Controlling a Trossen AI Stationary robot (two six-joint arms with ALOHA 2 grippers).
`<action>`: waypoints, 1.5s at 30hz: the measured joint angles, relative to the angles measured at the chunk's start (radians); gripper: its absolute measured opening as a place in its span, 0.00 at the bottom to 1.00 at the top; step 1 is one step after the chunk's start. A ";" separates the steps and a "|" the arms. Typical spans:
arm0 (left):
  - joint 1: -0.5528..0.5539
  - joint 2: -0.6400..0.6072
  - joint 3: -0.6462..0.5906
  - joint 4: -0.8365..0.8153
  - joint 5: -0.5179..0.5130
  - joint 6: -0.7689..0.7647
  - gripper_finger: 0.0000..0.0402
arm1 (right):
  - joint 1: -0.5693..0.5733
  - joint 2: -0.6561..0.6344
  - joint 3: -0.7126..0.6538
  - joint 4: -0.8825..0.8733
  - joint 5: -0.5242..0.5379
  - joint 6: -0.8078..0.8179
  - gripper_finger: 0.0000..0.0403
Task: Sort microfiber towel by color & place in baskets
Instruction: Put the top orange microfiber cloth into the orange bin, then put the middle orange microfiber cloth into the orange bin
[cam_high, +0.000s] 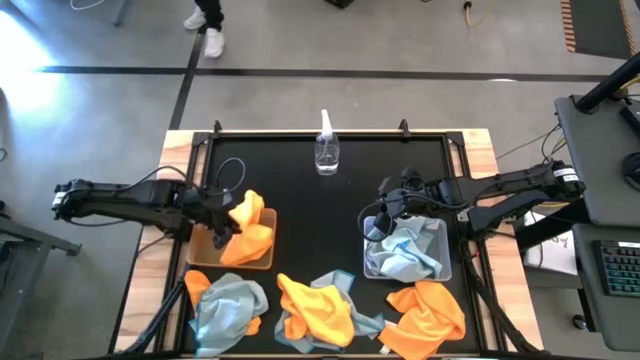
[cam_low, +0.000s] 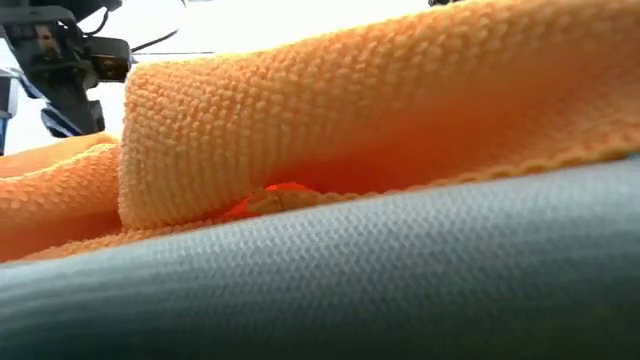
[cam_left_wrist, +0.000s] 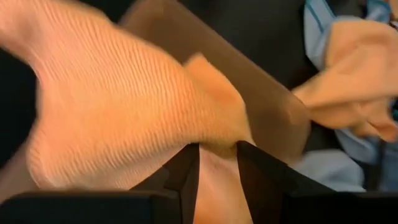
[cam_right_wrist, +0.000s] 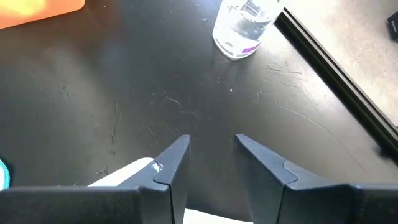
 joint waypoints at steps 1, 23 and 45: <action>0.000 0.007 0.000 0.019 -0.028 0.024 0.24 | 0.000 0.000 0.000 0.000 0.000 0.000 0.29; -0.006 0.396 0.182 0.479 -0.031 0.221 0.24 | 0.000 0.000 0.000 -0.007 -0.036 0.020 0.29; -0.102 0.845 0.543 0.140 -0.115 0.243 0.19 | 0.000 0.000 0.000 -0.033 -0.062 -0.011 0.29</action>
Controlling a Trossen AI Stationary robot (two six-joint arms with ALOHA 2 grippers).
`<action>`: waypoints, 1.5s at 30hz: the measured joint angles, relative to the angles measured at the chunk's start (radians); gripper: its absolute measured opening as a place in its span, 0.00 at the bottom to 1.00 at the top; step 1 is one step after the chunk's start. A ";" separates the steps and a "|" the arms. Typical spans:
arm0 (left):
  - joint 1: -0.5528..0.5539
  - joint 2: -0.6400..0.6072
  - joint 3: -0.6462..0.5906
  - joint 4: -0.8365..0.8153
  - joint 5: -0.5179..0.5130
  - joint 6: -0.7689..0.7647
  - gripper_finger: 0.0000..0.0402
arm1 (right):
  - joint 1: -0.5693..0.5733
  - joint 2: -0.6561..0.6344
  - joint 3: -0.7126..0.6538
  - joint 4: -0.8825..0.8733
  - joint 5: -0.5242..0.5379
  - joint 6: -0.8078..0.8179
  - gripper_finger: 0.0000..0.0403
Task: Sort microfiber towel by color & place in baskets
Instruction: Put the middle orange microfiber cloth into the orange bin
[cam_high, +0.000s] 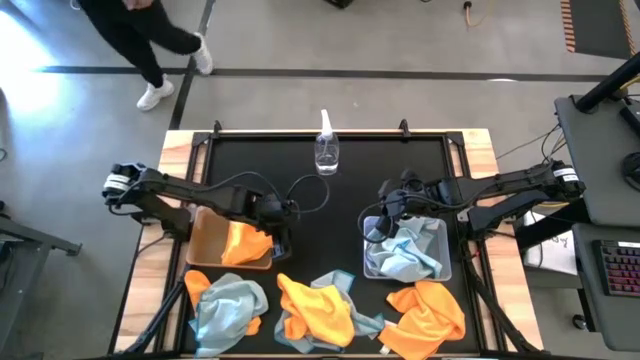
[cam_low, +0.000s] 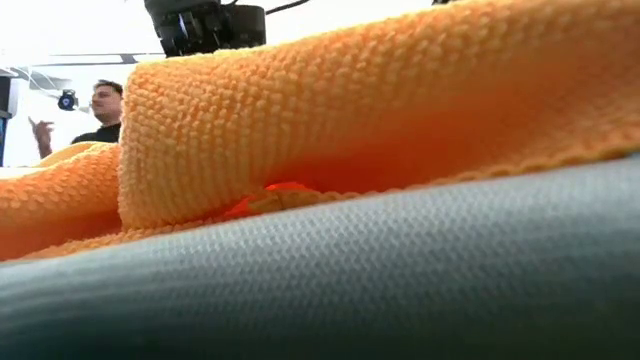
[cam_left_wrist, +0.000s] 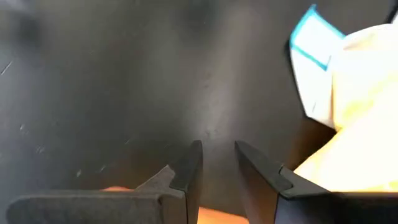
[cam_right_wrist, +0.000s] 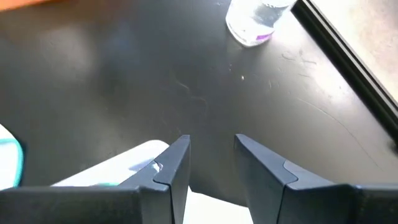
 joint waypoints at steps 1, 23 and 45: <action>-0.009 0.006 0.006 -0.002 0.000 0.011 0.19 | 0.000 0.000 0.000 -0.015 0.000 0.000 0.29; -0.401 -0.007 -0.014 0.198 -0.109 -0.218 0.19 | 0.025 0.003 0.000 -0.025 -0.130 0.149 0.29; -0.475 0.228 0.006 0.323 0.032 -0.322 0.19 | 0.036 0.003 0.000 -0.018 -0.184 0.261 0.29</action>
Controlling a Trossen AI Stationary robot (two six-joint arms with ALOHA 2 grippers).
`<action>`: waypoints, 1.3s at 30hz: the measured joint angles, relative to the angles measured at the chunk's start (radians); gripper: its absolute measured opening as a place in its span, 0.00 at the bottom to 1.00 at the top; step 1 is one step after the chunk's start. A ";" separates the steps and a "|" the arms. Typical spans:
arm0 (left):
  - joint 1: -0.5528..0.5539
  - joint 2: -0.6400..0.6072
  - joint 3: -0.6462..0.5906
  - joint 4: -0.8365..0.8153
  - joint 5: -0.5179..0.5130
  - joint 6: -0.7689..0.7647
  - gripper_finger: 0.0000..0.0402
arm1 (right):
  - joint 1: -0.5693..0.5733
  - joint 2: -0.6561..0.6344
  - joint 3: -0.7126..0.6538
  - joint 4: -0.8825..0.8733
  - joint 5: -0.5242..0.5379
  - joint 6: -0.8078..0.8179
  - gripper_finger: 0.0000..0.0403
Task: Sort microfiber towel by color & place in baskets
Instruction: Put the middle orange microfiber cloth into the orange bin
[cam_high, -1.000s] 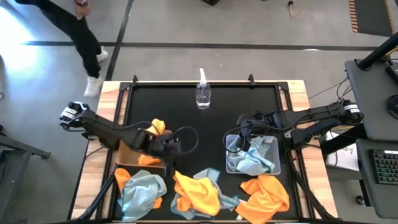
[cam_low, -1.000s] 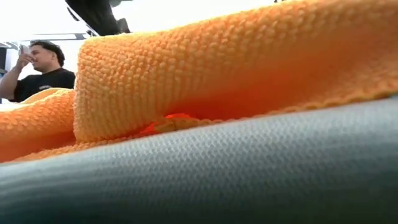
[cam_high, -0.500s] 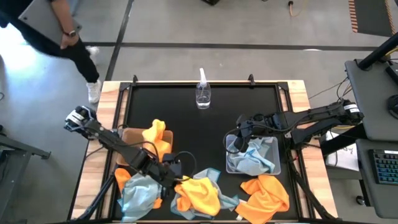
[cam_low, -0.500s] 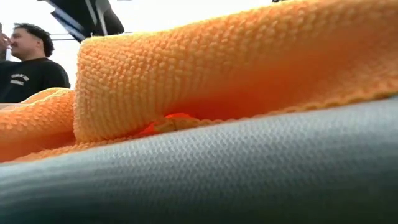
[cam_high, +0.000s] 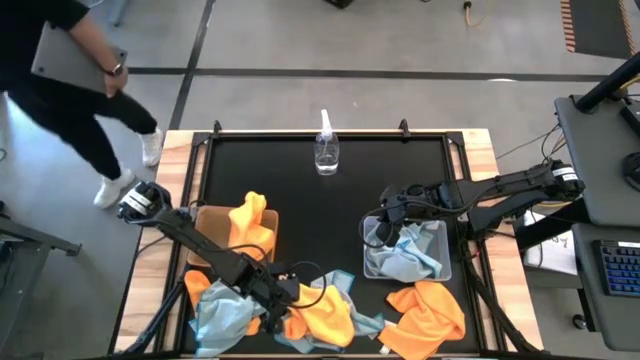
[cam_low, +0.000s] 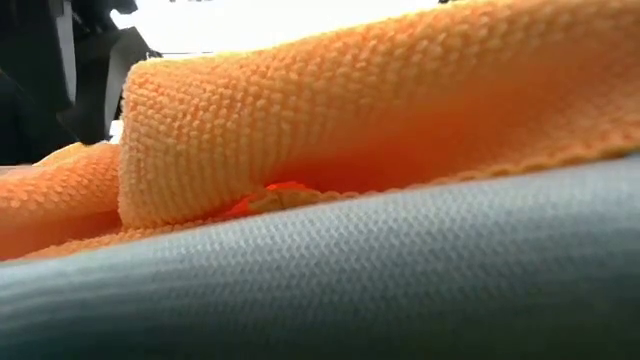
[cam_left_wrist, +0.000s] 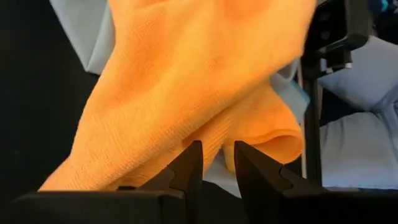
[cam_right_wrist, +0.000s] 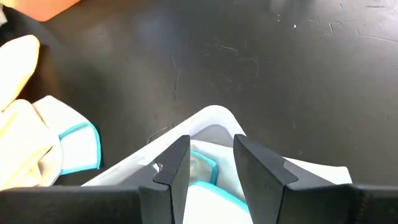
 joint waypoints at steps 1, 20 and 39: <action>0.000 0.000 0.003 0.002 0.000 0.015 0.19 | 0.000 0.000 0.000 0.000 0.000 0.002 0.29; 0.007 0.000 0.003 0.007 -0.032 0.277 0.34 | 0.000 0.000 0.000 0.000 0.000 0.003 0.29; 0.058 0.169 0.011 0.043 -0.036 0.570 0.44 | 0.000 0.000 0.000 0.000 0.000 0.001 0.29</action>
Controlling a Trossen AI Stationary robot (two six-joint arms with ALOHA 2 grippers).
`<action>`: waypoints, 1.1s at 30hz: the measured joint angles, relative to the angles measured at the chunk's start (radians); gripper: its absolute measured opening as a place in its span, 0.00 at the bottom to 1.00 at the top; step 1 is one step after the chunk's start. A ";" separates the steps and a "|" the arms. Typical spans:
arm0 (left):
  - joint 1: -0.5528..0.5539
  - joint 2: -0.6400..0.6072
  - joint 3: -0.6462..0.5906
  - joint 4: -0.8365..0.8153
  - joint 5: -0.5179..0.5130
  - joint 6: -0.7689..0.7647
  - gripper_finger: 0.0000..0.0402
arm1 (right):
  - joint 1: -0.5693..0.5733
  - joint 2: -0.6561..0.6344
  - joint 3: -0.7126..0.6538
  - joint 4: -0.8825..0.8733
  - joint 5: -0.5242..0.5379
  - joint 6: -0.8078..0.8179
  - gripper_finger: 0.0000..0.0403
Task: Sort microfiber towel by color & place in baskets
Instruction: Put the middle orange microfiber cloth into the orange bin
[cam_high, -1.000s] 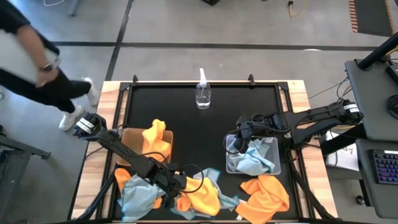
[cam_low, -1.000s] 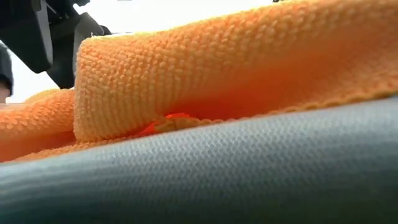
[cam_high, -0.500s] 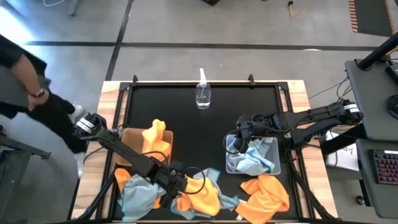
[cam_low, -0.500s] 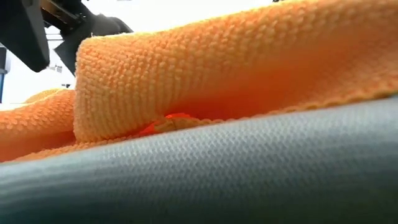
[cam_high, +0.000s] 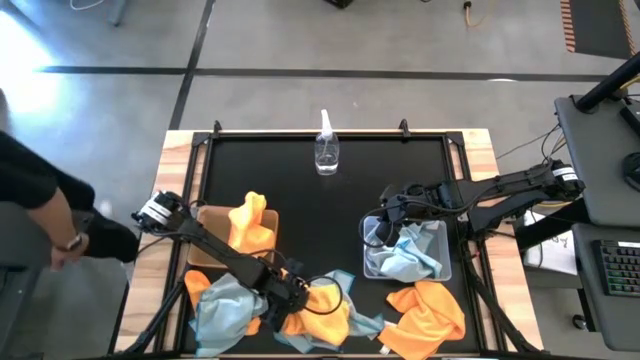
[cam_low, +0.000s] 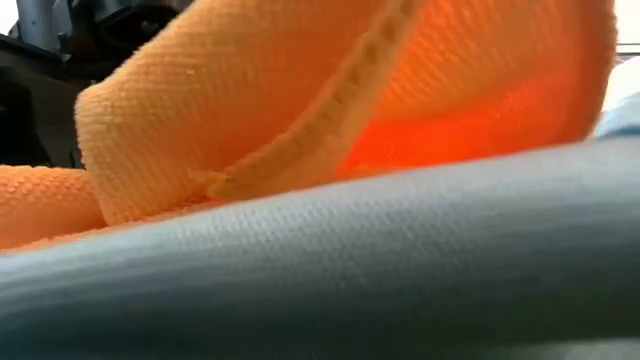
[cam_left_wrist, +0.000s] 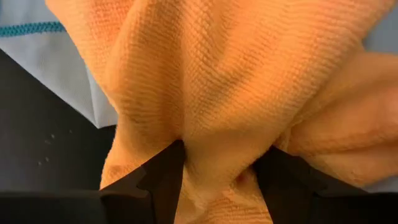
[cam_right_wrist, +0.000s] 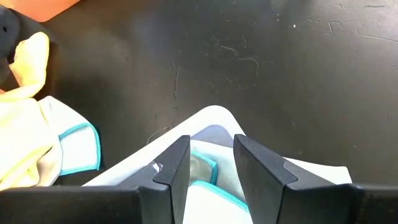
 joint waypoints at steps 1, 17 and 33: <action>0.001 0.004 0.008 -0.009 0.001 0.002 0.44 | 0.000 0.000 0.000 0.000 0.000 0.000 0.29; 0.000 0.010 0.201 -0.311 0.002 0.003 0.11 | 0.000 0.000 -0.006 0.000 0.001 0.000 0.29; -0.001 0.010 0.421 -0.873 -0.200 -0.188 0.00 | 0.000 0.000 -0.044 0.001 0.008 0.000 0.29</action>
